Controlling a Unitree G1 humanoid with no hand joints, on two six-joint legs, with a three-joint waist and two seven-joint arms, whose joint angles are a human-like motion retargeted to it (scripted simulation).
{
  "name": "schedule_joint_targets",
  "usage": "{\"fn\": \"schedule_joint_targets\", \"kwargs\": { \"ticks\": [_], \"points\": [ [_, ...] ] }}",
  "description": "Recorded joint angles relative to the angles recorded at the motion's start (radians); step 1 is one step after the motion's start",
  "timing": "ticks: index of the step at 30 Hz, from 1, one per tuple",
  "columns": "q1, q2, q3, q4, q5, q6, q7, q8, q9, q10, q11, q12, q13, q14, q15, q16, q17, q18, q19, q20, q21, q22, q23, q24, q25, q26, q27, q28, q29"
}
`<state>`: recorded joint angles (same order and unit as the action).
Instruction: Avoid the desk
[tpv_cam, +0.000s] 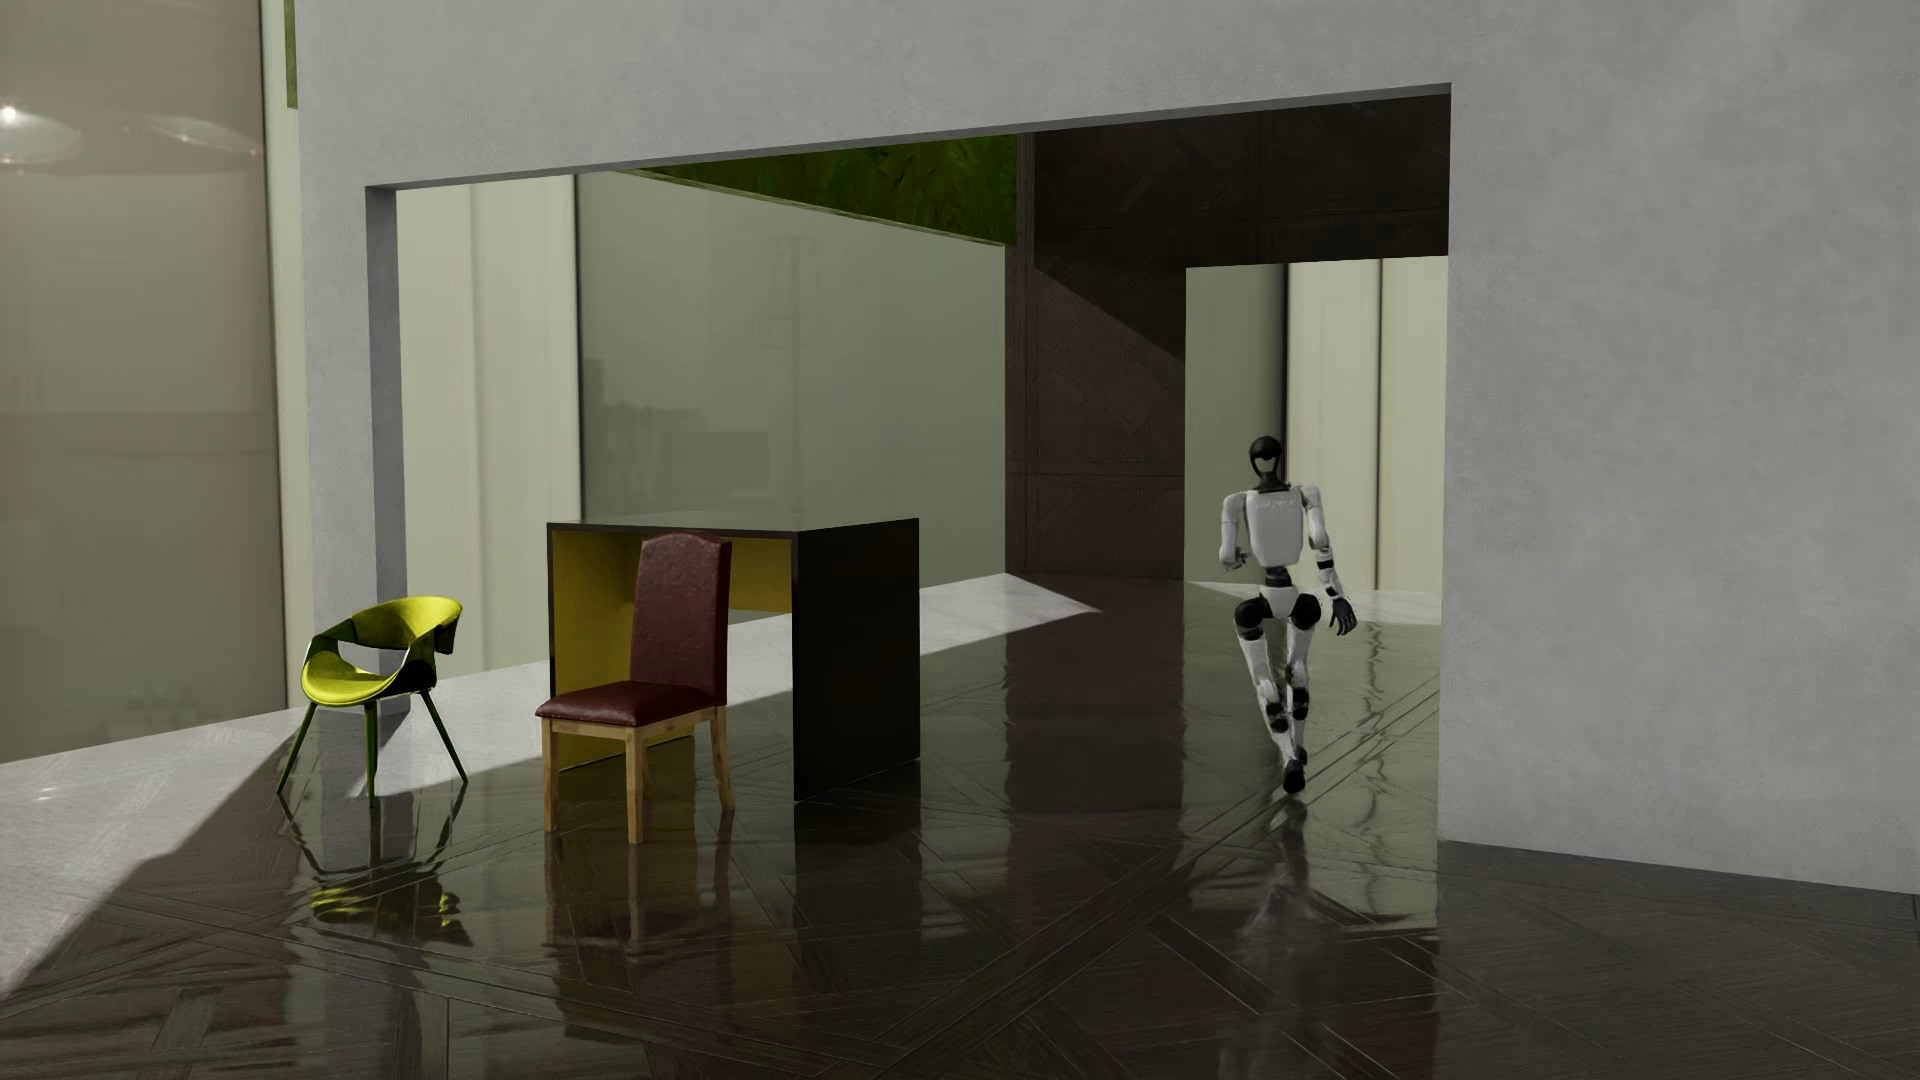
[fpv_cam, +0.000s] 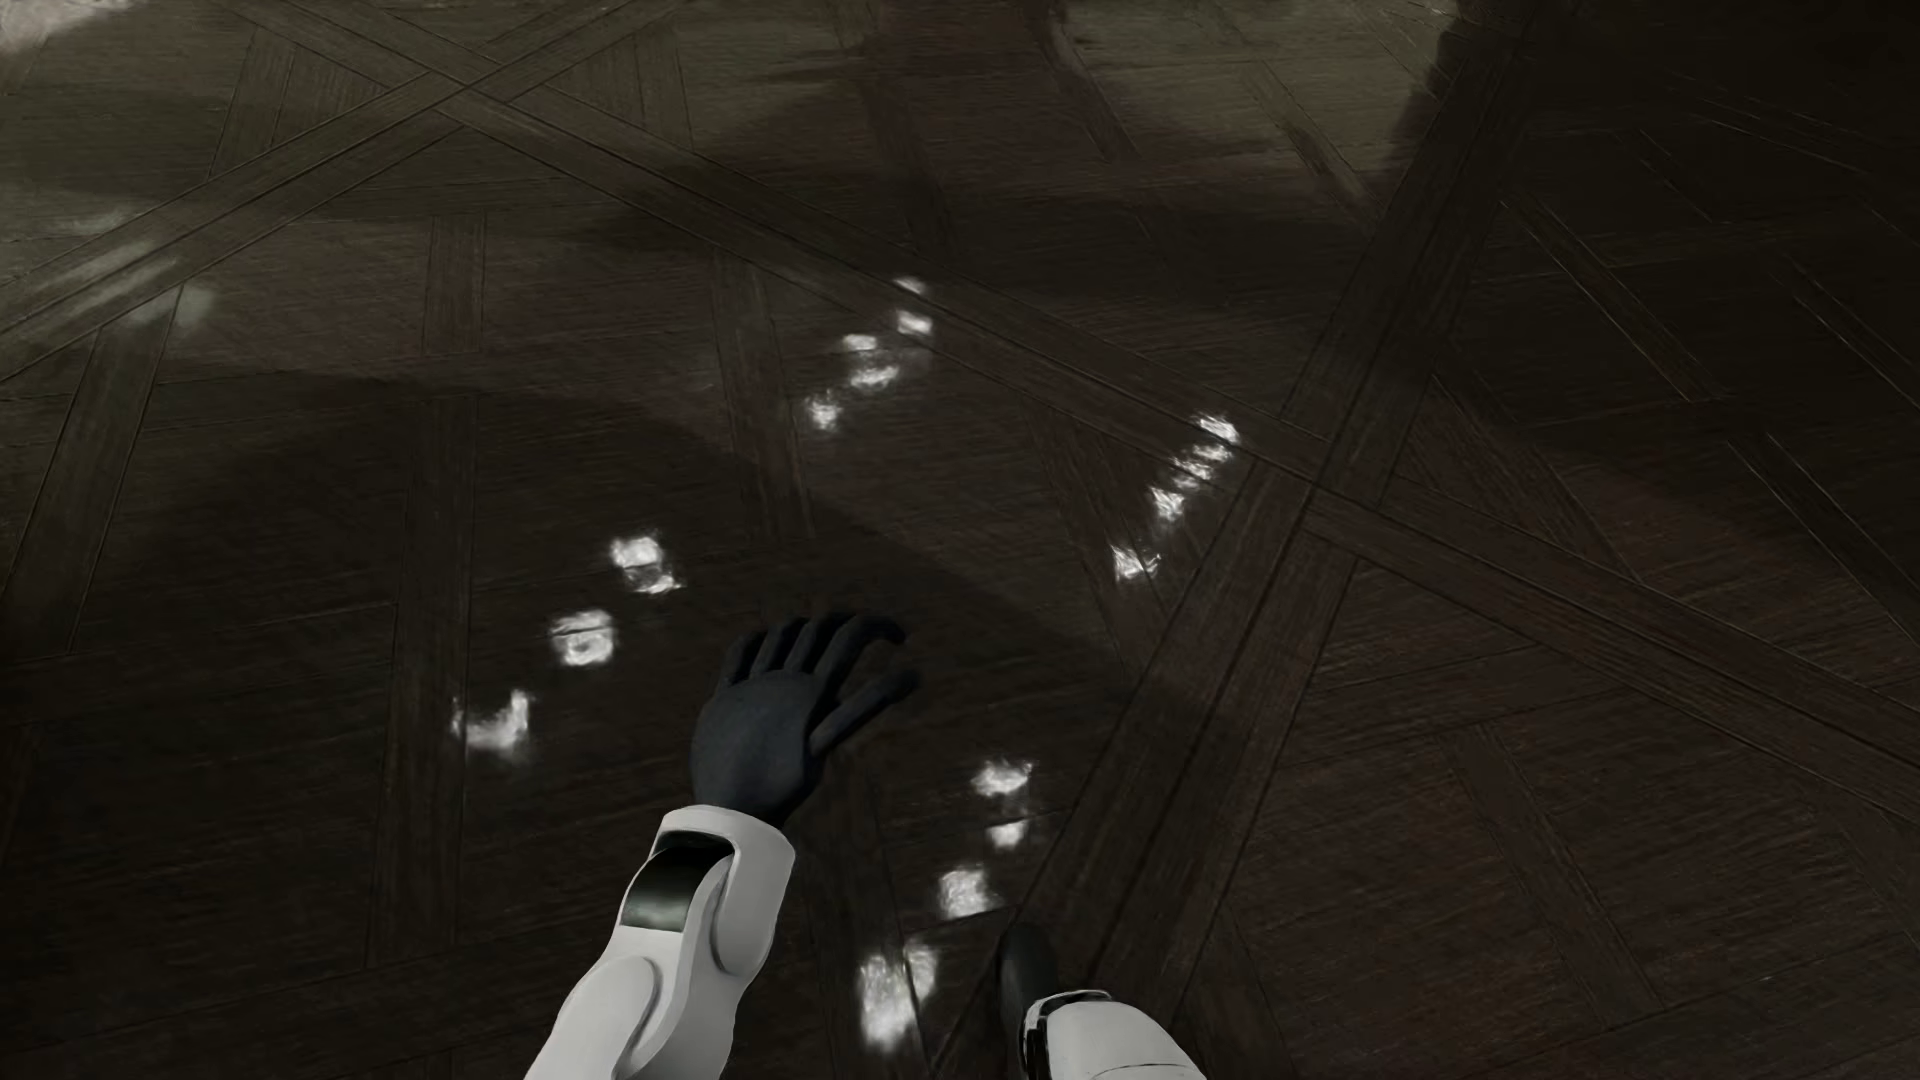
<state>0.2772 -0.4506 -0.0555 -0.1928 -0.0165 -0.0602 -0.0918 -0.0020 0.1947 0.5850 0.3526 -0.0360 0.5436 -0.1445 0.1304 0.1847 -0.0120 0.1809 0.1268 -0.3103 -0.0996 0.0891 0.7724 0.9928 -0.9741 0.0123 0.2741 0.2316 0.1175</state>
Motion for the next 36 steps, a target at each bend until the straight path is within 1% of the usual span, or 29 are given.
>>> {"fn": "schedule_joint_targets", "kwargs": {
  "ticks": [1, 2, 3, 4, 5, 6, 8, 9, 11, 12, 14, 15, 16, 18, 19, 20, 22, 23, 25, 27, 28, 29, 30, 31, 32, 33, 34, 35, 36],
  "points": [
    [-0.063, -0.013, -0.003, 0.013, -0.018, 0.011, 0.017, -0.031, 0.005, 0.21, 0.136, 0.01, -0.024, 0.113, -0.064, 0.006, 0.017, -0.125, -0.058, 0.001, -0.04, 0.072, -0.014, 0.049, 0.028, 0.075, 0.0, -0.071, -0.031],
    [-0.154, 0.001, -0.004, 0.052, -0.044, 0.025, 0.07, -0.064, 0.01, 0.436, 0.234, 0.025, -0.063, 0.237, -0.156, 0.0, 0.02, -0.293, -0.069, -0.001, -0.06, 0.159, -0.019, 0.13, 0.05, 0.15, -0.006, -0.165, -0.045],
    [-0.256, 0.046, 0.0, 0.129, -0.06, 0.04, 0.128, -0.097, 0.012, 0.613, 0.273, 0.048, -0.115, 0.287, -0.229, -0.026, 0.003, -0.305, -0.07, 0.012, -0.051, 0.251, -0.014, 0.192, 0.047, 0.222, -0.009, -0.223, -0.032],
    [-0.356, 0.112, 0.013, 0.2, -0.073, 0.054, 0.172, -0.124, 0.012, 0.72, 0.268, 0.077, -0.177, 0.229, -0.28, -0.063, -0.021, -0.255, -0.066, 0.043, -0.036, 0.354, -0.012, 0.22, 0.034, 0.268, -0.004, -0.229, -0.027],
    [-0.451, 0.186, 0.031, 0.266, -0.081, 0.067, 0.215, -0.148, 0.011, 0.761, 0.234, 0.107, -0.239, 0.189, -0.312, -0.108, -0.044, -0.223, -0.063, 0.109, -0.022, 0.468, -0.023, 0.194, 0.024, 0.308, -0.001, -0.214, -0.042],
    [-0.542, 0.261, 0.05, 0.313, -0.079, 0.075, 0.247, -0.17, 0.008, 0.751, 0.187, 0.137, -0.296, 0.173, -0.334, -0.144, -0.06, -0.207, -0.059, 0.204, -0.003, 0.574, -0.043, 0.123, 0.016, 0.355, 0.006, -0.21, -0.074],
    [-0.707, 0.384, 0.086, 0.345, -0.077, 0.081, 0.288, -0.204, 0.002, 0.591, 0.106, 0.203, -0.401, 0.154, -0.379, -0.138, -0.099, -0.182, -0.045, 0.343, 0.046, 0.719, -0.112, 0.02, 0.017, 0.436, -0.033, -0.258, -0.139],
    [-0.763, 0.438, 0.102, 0.363, -0.074, 0.082, 0.317, -0.22, -0.002, 0.445, 0.068, 0.246, -0.456, 0.144, -0.405, -0.104, -0.125, -0.173, -0.036, 0.343, 0.065, 0.743, -0.15, 0.033, 0.042, 0.437, -0.065, -0.292, -0.153],
    [-0.781, 0.566, 0.13, 0.368, -0.068, 0.086, 0.422, -0.261, -0.006, -0.017, -0.03, 0.34, -0.522, 0.178, -0.447, -0.006, -0.171, -0.176, -0.011, 0.293, 0.064, 0.744, -0.26, 0.113, 0.142, 0.329, -0.121, -0.343, -0.162],
    [-0.76, 0.633, 0.143, 0.32, -0.068, 0.087, 0.429, -0.287, -0.006, -0.298, -0.075, 0.377, -0.529, 0.174, -0.469, 0.03, -0.188, -0.192, 0.006, 0.295, 0.045, 0.739, -0.328, 0.138, 0.2, 0.286, -0.136, -0.356, -0.173],
    [-0.776, 0.736, 0.157, 0.265, -0.075, 0.089, 0.457, -0.348, -0.001, -0.468, -0.069, 0.421, -0.508, 0.118, -0.52, 0.059, -0.202, -0.198, 0.04, 0.357, -0.003, 0.732, -0.44, 0.144, 0.287, 0.288, -0.161, -0.386, -0.215],
    [-0.77, 0.781, 0.157, 0.251, -0.081, 0.085, 0.498, -0.38, 0.0, -0.402, -0.021, 0.424, -0.475, 0.162, -0.517, 0.059, -0.199, -0.172, 0.054, 0.384, -0.036, 0.73, -0.472, 0.152, 0.315, 0.307, -0.163, -0.389, -0.229],
    [-0.773, 0.814, 0.16, 0.231, -0.098, 0.077, 0.499, -0.392, 0.003, -0.318, 0.026, 0.419, -0.439, 0.175, -0.462, 0.04, -0.195, -0.052, 0.055, 0.406, -0.056, 0.726, -0.484, 0.162, 0.315, 0.333, -0.147, -0.385, -0.222],
    [-0.732, 0.772, 0.164, 0.217, -0.175, 0.05, 0.526, -0.388, 0.008, -0.211, 0.304, 0.42, -0.39, 0.272, -0.251, -0.034, -0.182, 0.064, -0.002, 0.454, -0.034, 0.693, -0.426, 0.159, 0.244, 0.35, -0.082, -0.322, -0.153],
    [-0.716, 0.701, 0.159, 0.193, -0.252, 0.033, 0.514, -0.388, 0.012, -0.144, 0.523, 0.404, -0.368, 0.212, -0.129, -0.08, -0.177, 0.066, -0.043, 0.471, -0.004, 0.684, -0.365, 0.143, 0.182, 0.354, -0.049, -0.273, -0.101],
    [-0.679, 0.591, 0.145, 0.15, -0.287, 0.014, 0.495, -0.317, 0.018, -0.122, 0.729, 0.372, -0.353, 0.161, -0.075, -0.122, -0.169, 0.066, -0.089, 0.468, 0.03, 0.686, -0.293, 0.138, 0.113, 0.356, -0.019, -0.224, -0.052],
    [-0.562, 0.343, 0.119, 0.067, -0.256, -0.006, 0.429, -0.159, 0.025, -0.159, 0.996, 0.261, -0.315, 0.092, -0.17, -0.179, -0.134, 0.059, -0.128, 0.412, 0.087, 0.704, -0.16, 0.171, 0.009, 0.354, 0.0, -0.145, 0.032],
    [-0.501, 0.23, 0.108, 0.033, -0.256, -0.007, 0.386, -0.117, 0.024, -0.193, 1.049, 0.194, -0.278, 0.069, -0.172, -0.209, -0.105, 0.052, -0.111, 0.384, 0.093, 0.709, -0.126, 0.177, -0.01, 0.334, -0.001, -0.123, 0.055],
    [-0.384, 0.053, 0.077, -0.014, -0.266, -0.006, 0.289, -0.075, 0.016, -0.245, 0.99, 0.095, -0.194, 0.022, -0.181, -0.254, -0.057, 0.039, -0.14, 0.297, 0.08, 0.633, -0.118, 0.133, -0.001, 0.215, -0.035, -0.127, 0.079],
    [-0.287, -0.052, 0.041, -0.045, -0.295, -0.01, 0.191, -0.098, 0.01, -0.262, 0.734, 0.046, -0.125, -0.043, -0.187, -0.25, -0.025, 0.028, -0.167, 0.146, 0.067, 0.426, -0.138, 0.025, 0.03, 0.01, -0.08, -0.146, 0.074],
    [-0.24, -0.064, 0.027, -0.052, -0.297, -0.016, 0.152, -0.146, 0.009, -0.266, 0.523, 0.039, -0.1, -0.081, -0.173, -0.236, -0.01, 0.021, -0.178, 0.073, 0.062, 0.281, -0.141, -0.065, 0.045, -0.077, -0.094, -0.15, 0.062],
    [-0.191, -0.054, 0.017, -0.054, -0.26, -0.021, 0.12, -0.173, 0.008, -0.28, 0.261, 0.035, -0.082, -0.112, -0.167, -0.223, -0.003, 0.016, -0.135, 0.004, 0.067, 0.121, -0.139, -0.19, 0.045, -0.155, -0.101, -0.15, 0.05],
    [-0.137, -0.03, 0.013, -0.047, -0.187, -0.024, 0.099, -0.161, 0.005, -0.302, -0.011, 0.034, -0.068, -0.141, -0.165, -0.214, 0.002, 0.011, -0.104, -0.066, 0.075, -0.034, -0.133, -0.366, 0.043, -0.208, -0.101, -0.155, 0.054],
    [-0.087, -0.018, 0.014, -0.037, -0.129, -0.023, 0.094, -0.167, 0.005, -0.306, -0.179, 0.017, -0.061, -0.167, -0.183, -0.2, -0.003, 0.005, -0.028, -0.138, 0.09, -0.181, -0.125, -0.541, 0.026, -0.237, -0.099, -0.153, 0.06],
    [-0.053, -0.017, 0.016, -0.025, -0.091, -0.021, 0.103, -0.195, 0.005, -0.274, -0.204, -0.012, -0.062, -0.181, -0.198, -0.184, -0.012, -0.006, -0.015, -0.197, 0.106, -0.315, -0.114, -0.685, 0.002, -0.248, -0.097, -0.146, 0.069],
    [-0.019, -0.018, 0.016, -0.012, -0.056, -0.015, 0.116, -0.168, 0.007, -0.218, -0.132, -0.049, -0.067, -0.158, -0.147, -0.171, -0.013, -0.017, -0.079, -0.241, 0.104, -0.426, -0.107, -0.793, -0.01, -0.243, -0.087, -0.151, 0.074],
    [0.007, -0.016, 0.012, 0.004, -0.021, -0.006, 0.121, -0.111, 0.007, -0.162, -0.058, -0.09, -0.072, -0.102, -0.061, -0.16, -0.008, -0.03, -0.14, -0.266, 0.091, -0.51, -0.106, -0.866, -0.022, -0.222, -0.067, -0.159, 0.056],
    [0.001, 0.004, 0.009, 0.025, -0.026, 0.005, 0.133, -0.124, 0.008, -0.039, 0.028, -0.13, -0.073, 0.0, -0.002, -0.154, 0.006, -0.047, -0.162, -0.285, 0.067, -0.569, -0.113, -0.917, -0.023, -0.196, -0.047, -0.165, 0.023],
    [-0.06, 0.0, 0.004, 0.054, -0.044, 0.019, 0.144, -0.152, 0.013, 0.172, 0.155, -0.172, -0.072, 0.106, -0.079, -0.151, 0.022, -0.123, -0.171, -0.301, 0.039, -0.603, -0.125, -0.952, -0.01, -0.174, -0.036, -0.161, -0.015]
  ]
}}
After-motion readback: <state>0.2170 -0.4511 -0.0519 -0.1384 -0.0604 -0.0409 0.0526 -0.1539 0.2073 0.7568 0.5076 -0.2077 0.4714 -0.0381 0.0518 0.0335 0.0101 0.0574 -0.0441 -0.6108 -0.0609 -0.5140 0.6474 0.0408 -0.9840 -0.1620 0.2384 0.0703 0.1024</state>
